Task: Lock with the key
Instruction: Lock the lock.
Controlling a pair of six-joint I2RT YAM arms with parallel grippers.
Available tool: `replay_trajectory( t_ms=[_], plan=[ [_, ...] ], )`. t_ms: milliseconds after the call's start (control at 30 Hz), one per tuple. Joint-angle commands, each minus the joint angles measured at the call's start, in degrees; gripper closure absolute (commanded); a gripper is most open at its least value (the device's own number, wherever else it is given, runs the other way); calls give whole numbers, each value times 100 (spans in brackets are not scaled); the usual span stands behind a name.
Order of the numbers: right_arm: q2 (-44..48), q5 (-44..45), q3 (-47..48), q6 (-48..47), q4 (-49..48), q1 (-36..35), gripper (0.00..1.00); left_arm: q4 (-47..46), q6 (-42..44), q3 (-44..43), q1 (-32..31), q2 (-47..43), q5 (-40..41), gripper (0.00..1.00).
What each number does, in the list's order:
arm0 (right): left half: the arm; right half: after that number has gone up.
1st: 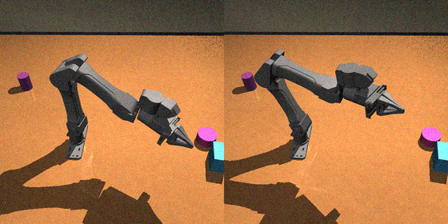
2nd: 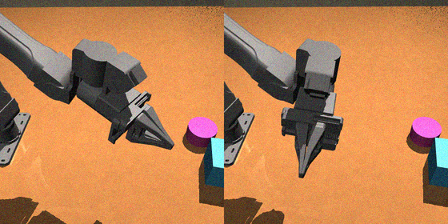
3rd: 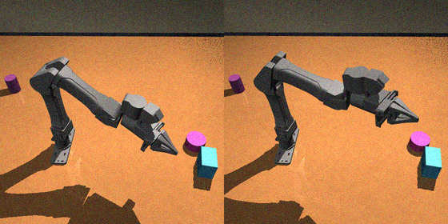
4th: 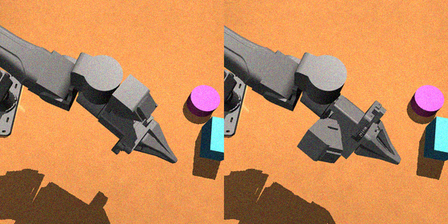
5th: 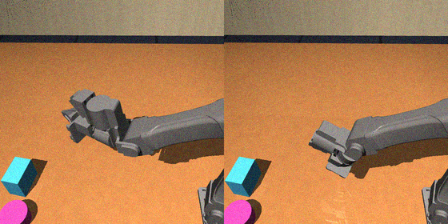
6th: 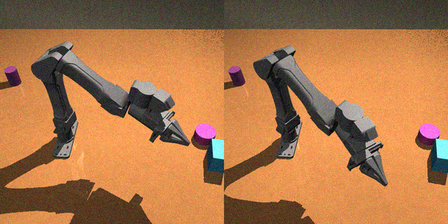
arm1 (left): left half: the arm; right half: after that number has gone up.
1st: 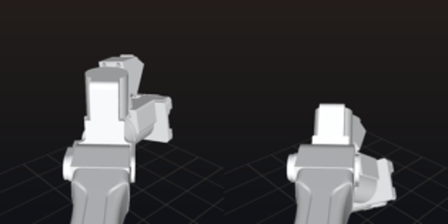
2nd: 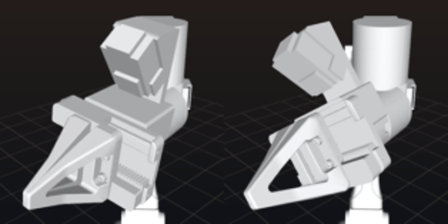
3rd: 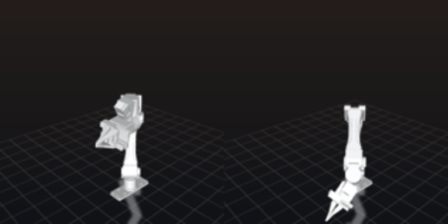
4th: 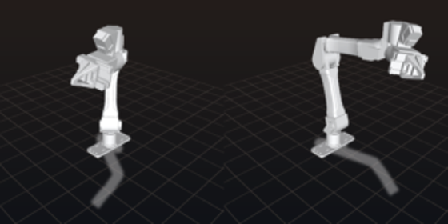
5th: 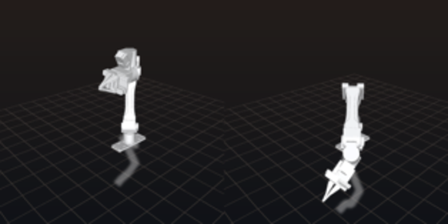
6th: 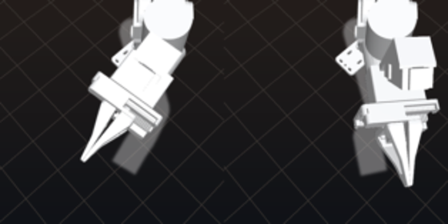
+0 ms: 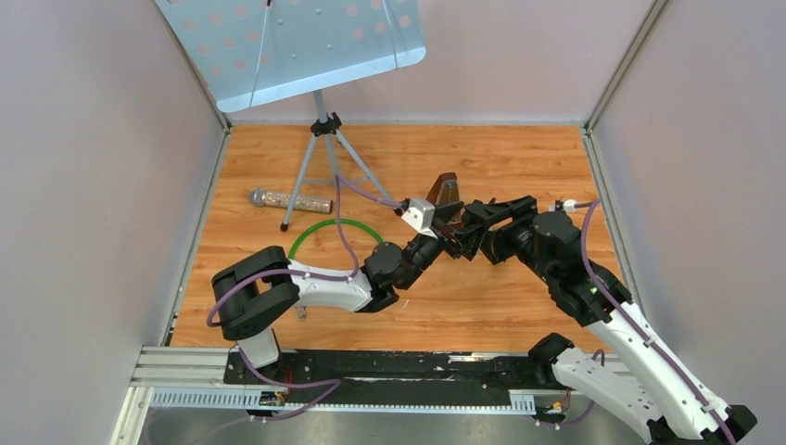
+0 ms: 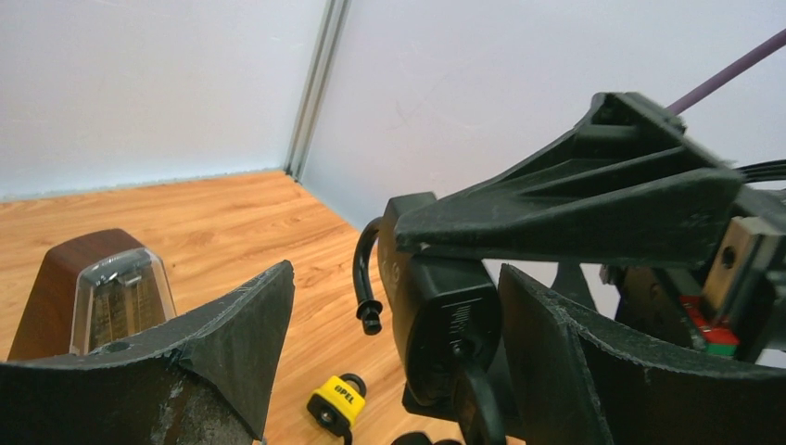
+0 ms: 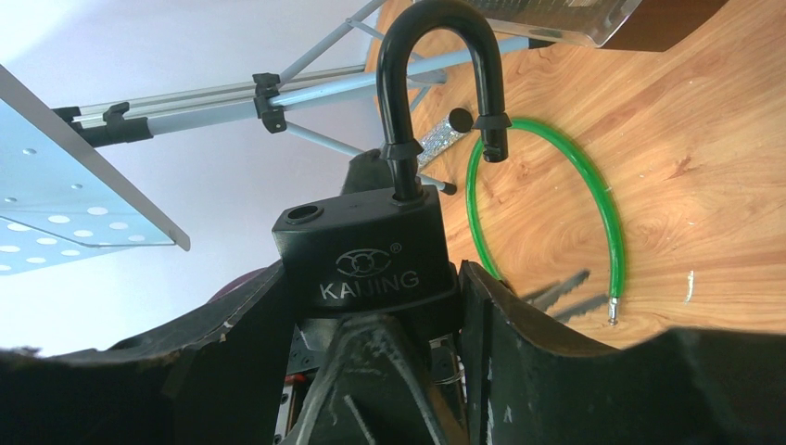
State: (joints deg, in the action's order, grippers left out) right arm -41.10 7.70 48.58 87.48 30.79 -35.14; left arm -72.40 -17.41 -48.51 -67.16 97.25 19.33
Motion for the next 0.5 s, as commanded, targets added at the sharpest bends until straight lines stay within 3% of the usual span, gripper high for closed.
replay_trajectory(
  t_ms=[0,167,300,467],
  plan=[
    [167,-160,74,251,-820,-19,71,-293,-104,-194,-35,155,236,14],
    [189,-226,81,249,-823,-20,71,-283,-36,-348,-38,316,342,16],
    [239,-220,5,263,-824,-19,71,-419,-25,-327,-41,344,408,24],
    [238,-240,-33,324,-824,-19,71,-428,-9,-299,-35,347,290,52]
  ],
)
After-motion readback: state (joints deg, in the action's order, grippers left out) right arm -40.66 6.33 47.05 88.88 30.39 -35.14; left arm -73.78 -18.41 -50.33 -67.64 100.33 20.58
